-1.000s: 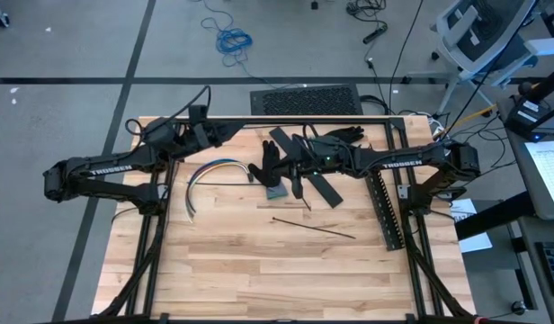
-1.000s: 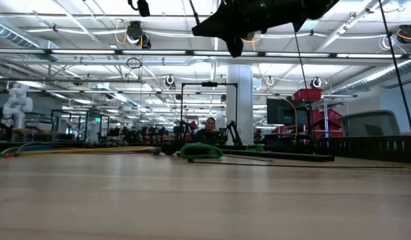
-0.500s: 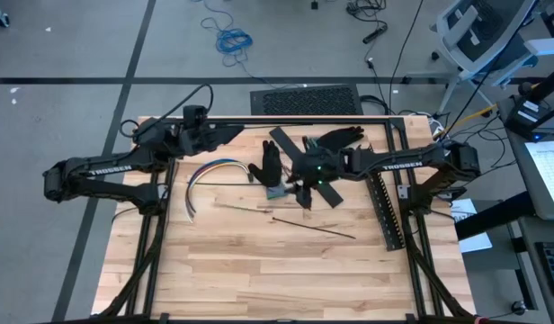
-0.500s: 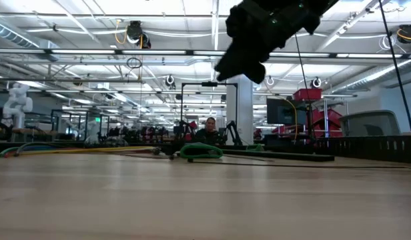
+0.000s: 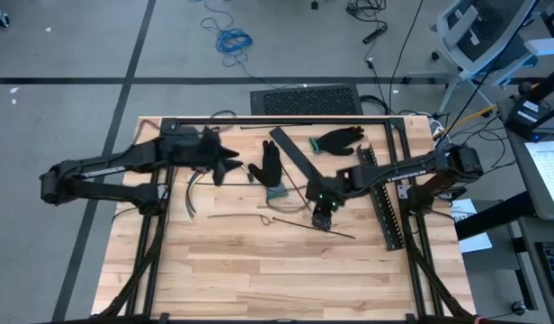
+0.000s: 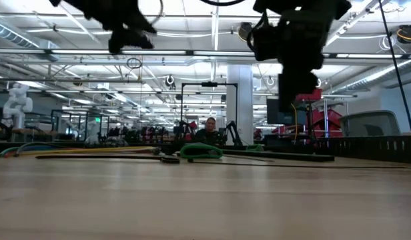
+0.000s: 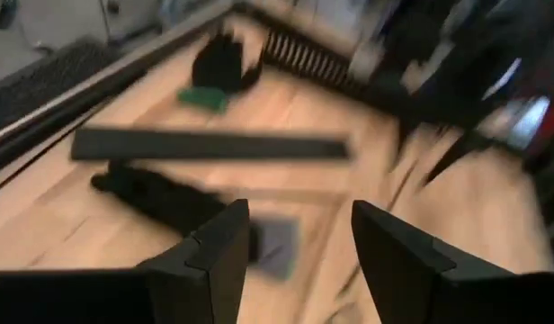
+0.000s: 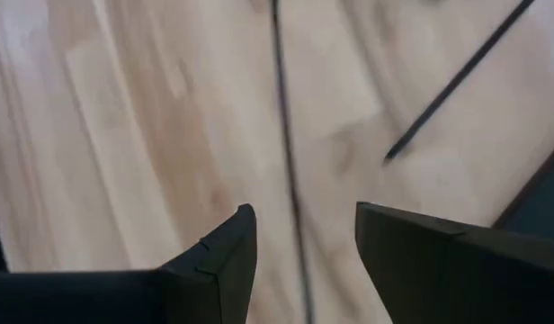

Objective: Ziptie cables
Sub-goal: Wrap the black zip tie on the cable

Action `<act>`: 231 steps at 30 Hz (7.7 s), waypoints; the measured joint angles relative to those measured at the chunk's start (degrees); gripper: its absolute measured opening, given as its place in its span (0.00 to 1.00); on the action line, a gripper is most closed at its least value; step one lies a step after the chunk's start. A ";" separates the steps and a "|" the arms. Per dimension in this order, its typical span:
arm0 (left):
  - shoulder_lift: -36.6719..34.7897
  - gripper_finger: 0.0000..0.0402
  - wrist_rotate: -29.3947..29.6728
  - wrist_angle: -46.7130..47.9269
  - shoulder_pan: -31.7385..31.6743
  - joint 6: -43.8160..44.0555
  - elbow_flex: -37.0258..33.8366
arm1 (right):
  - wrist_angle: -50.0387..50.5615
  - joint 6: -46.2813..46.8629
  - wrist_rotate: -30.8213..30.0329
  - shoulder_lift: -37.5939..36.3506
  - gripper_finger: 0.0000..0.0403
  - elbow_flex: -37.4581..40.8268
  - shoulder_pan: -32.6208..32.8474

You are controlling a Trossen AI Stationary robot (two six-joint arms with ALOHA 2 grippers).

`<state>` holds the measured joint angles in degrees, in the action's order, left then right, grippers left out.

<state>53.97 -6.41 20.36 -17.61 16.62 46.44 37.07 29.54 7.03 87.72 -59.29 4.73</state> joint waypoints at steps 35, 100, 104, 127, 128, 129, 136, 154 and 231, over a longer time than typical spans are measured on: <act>41.18 0.48 16.73 20.96 0.19 -76.72 20.31 | 10.04 -6.52 -9.94 0.00 0.44 0.00 5.73; 19.00 0.01 -0.89 24.21 5.78 -44.31 22.91 | -3.89 1.31 -11.74 -4.87 0.44 0.04 5.86; 20.80 0.00 2.33 24.55 6.35 -49.44 19.60 | -3.82 0.87 -11.52 -5.78 0.44 0.04 5.36; 51.83 0.50 7.04 29.12 6.40 -62.30 30.06 | -3.56 -2.03 -11.22 -6.05 0.44 0.02 5.34; 51.83 0.50 5.56 29.55 6.72 -63.36 30.26 | -3.51 -2.31 -11.23 -6.05 0.44 0.04 5.34; 51.83 0.50 4.25 30.30 7.04 -64.05 30.59 | -3.55 -2.65 -11.23 -6.05 0.44 0.04 5.34; 51.95 0.50 0.81 32.08 9.16 -72.21 29.77 | -3.59 -4.57 -11.23 -6.05 0.44 0.02 5.34; 60.98 0.47 4.07 28.57 7.83 -76.96 30.72 | -3.83 -4.73 -11.03 -6.08 0.44 0.00 5.49; 2.46 0.00 18.08 34.42 9.87 -21.39 19.52 | -5.32 -3.61 -7.55 33.33 0.37 -31.19 2.58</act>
<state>56.42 11.66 54.78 -7.75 -4.78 65.95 31.75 25.93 -0.52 121.05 -90.48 7.31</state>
